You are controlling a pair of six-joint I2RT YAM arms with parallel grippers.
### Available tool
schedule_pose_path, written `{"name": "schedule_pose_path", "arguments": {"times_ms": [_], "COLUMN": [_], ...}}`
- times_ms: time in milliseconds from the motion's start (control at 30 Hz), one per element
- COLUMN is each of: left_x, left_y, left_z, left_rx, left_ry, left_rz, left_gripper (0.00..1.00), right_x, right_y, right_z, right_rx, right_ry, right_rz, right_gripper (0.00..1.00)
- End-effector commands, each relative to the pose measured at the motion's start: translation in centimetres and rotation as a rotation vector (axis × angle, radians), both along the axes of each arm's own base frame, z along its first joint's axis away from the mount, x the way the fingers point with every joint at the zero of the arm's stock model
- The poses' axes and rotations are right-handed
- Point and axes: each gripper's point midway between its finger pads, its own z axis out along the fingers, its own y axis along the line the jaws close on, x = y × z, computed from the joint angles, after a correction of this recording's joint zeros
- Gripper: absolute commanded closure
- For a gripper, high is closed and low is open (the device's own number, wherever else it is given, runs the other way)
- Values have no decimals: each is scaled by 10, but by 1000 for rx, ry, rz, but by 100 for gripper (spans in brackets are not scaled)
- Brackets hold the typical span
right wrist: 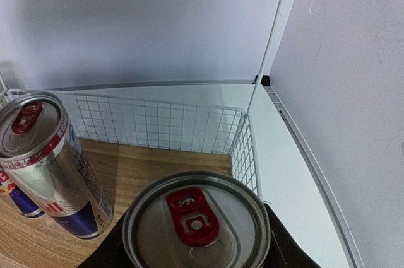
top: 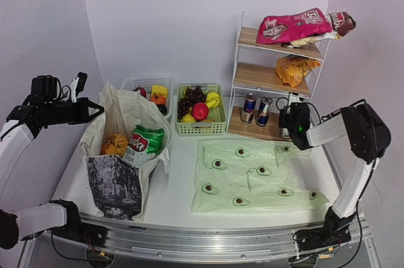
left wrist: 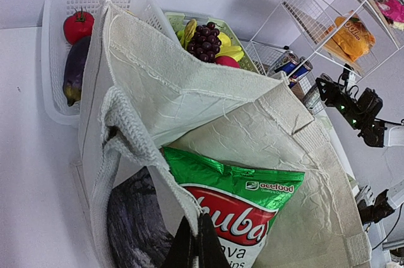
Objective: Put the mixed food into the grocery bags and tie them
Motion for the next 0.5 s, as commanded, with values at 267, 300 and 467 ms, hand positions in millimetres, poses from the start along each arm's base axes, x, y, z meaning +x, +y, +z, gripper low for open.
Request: {"name": "schedule_pose_path", "arguments": {"times_ms": [267,300,467], "left_x": [7,6,6], "left_y": [-2,-2,-2], "left_z": [26,25,25], "left_rx": [3,3,4], "left_ry": [-130,-130,-131], "left_rz": [-21,-22,-20], "left_gripper": [100,100,100], "right_x": [-35,-38,-50], "right_y": [-4,-3,6], "right_z": [-34,-33,-19], "right_rx": [-81,-64,20], "right_ry": [342,350,392], "right_rz": [34,40,70], "right_gripper": [94,94,95]}}
